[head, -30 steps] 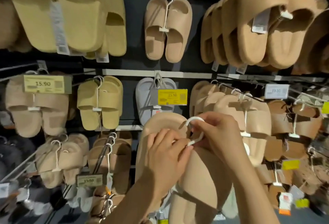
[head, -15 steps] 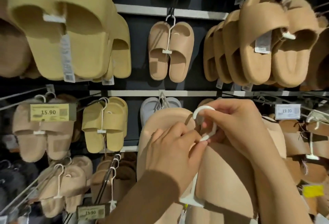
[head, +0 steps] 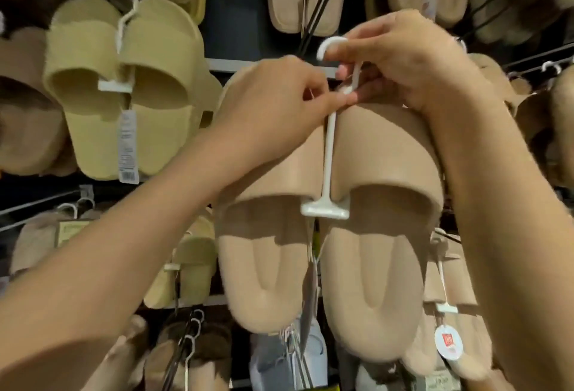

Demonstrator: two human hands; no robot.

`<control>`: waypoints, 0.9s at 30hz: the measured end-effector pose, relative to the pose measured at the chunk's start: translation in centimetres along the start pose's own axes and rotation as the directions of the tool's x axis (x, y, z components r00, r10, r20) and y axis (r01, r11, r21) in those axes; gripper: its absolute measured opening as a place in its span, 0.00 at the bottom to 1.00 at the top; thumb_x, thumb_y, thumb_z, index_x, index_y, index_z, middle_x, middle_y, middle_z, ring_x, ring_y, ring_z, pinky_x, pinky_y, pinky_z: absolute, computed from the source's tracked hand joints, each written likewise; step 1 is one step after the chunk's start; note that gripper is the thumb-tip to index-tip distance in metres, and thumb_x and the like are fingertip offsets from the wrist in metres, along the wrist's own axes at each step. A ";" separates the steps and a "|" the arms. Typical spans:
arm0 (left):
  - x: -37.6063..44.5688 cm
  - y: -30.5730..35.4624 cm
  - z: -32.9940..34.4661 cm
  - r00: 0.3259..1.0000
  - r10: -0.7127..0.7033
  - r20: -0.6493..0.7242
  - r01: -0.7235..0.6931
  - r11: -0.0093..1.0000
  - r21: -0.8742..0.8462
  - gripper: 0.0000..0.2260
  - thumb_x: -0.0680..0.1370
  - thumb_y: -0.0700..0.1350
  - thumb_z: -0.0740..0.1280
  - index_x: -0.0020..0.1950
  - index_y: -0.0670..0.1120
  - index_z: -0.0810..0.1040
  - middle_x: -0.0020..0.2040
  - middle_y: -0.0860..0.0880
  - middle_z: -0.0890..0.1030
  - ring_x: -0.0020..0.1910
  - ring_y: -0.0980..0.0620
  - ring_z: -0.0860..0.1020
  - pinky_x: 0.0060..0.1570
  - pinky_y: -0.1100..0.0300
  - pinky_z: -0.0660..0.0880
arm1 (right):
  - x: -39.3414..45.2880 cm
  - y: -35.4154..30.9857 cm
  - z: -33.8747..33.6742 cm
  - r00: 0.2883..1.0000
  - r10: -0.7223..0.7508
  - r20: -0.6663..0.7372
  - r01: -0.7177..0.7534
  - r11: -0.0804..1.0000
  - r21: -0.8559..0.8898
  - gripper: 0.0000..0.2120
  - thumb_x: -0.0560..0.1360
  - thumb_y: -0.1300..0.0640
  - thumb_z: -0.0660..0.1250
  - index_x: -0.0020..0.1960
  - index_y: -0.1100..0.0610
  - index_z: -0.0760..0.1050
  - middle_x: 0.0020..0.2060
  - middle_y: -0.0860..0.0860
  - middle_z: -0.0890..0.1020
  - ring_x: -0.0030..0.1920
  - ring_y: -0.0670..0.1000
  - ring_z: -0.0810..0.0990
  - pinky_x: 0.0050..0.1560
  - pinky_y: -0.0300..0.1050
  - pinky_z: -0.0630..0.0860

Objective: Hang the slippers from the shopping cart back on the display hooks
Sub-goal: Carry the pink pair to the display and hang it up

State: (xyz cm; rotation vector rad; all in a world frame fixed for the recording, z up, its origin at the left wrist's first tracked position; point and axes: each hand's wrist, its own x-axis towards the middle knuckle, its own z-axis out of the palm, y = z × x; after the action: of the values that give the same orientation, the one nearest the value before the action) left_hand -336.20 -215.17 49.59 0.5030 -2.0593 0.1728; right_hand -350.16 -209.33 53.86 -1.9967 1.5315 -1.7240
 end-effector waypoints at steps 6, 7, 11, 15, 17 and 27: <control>5.9 -3.9 1.3 0.987 -0.087 0.135 0.096 0.994 -0.060 0.15 0.75 0.59 0.64 0.38 0.50 0.81 0.30 0.54 0.76 0.32 0.57 0.73 0.34 0.61 0.68 | 7.0 1.5 0.0 0.983 0.181 0.035 -0.184 0.978 0.103 0.07 0.74 0.62 0.67 0.52 0.62 0.79 0.35 0.53 0.80 0.29 0.46 0.80 0.31 0.37 0.79; 6.7 -4.6 1.9 0.980 -0.098 0.174 0.109 0.993 -0.052 0.14 0.75 0.59 0.64 0.42 0.51 0.82 0.34 0.55 0.78 0.37 0.57 0.76 0.37 0.61 0.71 | 7.9 2.1 0.1 0.976 0.219 0.016 -0.220 0.968 0.117 0.07 0.75 0.62 0.66 0.52 0.63 0.78 0.34 0.53 0.79 0.28 0.46 0.80 0.30 0.37 0.79; 9.7 -6.7 4.3 0.962 -0.129 0.240 0.146 0.988 -0.054 0.11 0.75 0.56 0.66 0.47 0.51 0.82 0.43 0.53 0.81 0.45 0.55 0.78 0.49 0.55 0.76 | 10.5 4.8 0.3 0.949 0.310 -0.064 -0.296 0.940 0.169 0.06 0.75 0.62 0.66 0.51 0.61 0.79 0.34 0.52 0.79 0.25 0.46 0.80 0.28 0.36 0.78; 13.1 -8.2 7.1 0.966 -0.153 0.210 0.153 0.988 0.020 0.10 0.74 0.56 0.66 0.46 0.53 0.83 0.45 0.53 0.82 0.47 0.52 0.78 0.53 0.50 0.76 | 13.5 7.3 -0.2 0.947 0.286 -0.145 -0.259 0.949 0.181 0.08 0.75 0.62 0.66 0.53 0.62 0.78 0.35 0.52 0.79 0.29 0.47 0.80 0.27 0.35 0.77; 14.8 -9.1 8.2 0.964 -0.170 0.207 0.158 0.985 0.074 0.10 0.74 0.57 0.66 0.45 0.53 0.82 0.45 0.52 0.82 0.48 0.51 0.78 0.53 0.49 0.76 | 15.2 8.3 -0.5 0.944 0.292 -0.154 -0.269 0.951 0.155 0.07 0.75 0.61 0.67 0.52 0.62 0.78 0.34 0.52 0.79 0.25 0.46 0.80 0.25 0.35 0.76; 21.9 -14.2 13.8 0.922 -0.335 0.196 0.318 0.941 0.112 0.13 0.77 0.53 0.63 0.53 0.46 0.81 0.50 0.46 0.80 0.49 0.47 0.77 0.55 0.53 0.73 | 24.8 13.5 0.3 0.957 0.266 -0.119 -0.253 0.961 0.116 0.06 0.76 0.64 0.65 0.51 0.66 0.77 0.35 0.56 0.79 0.28 0.51 0.80 0.26 0.45 0.80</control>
State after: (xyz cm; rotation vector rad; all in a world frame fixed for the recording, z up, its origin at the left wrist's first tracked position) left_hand -350.85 -238.59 59.92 0.9408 -2.1445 -0.0016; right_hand -361.61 -233.71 62.51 -1.5798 1.6263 -1.8147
